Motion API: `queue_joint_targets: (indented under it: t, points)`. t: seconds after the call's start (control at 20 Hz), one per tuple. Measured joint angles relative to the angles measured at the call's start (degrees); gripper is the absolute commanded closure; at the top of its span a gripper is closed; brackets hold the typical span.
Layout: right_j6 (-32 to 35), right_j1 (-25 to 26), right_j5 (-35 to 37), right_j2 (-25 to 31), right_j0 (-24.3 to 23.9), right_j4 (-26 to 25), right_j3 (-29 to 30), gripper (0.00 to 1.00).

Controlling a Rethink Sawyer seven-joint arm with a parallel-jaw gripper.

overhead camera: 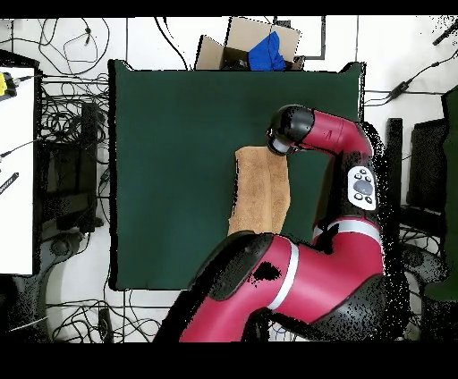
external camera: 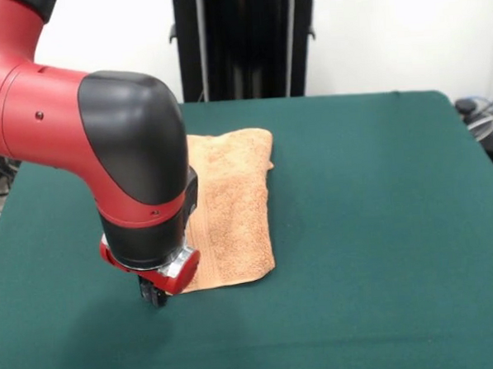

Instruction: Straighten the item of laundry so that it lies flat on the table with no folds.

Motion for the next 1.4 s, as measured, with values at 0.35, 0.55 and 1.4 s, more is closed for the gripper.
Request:
queue_joint_targets:
  t: [0.35, 0.55, 1.4]
  points:
    - [0.0, -0.2, -0.2, -0.1, 0.2, -1.1, 0.0, 0.00]
    - [0.0, -0.5, -0.2, -0.3, -0.2, -1.9, 0.0, 0.00]
    - [0.0, -1.4, -0.5, 4.6, -4.6, -1.7, 2.3, 0.00]
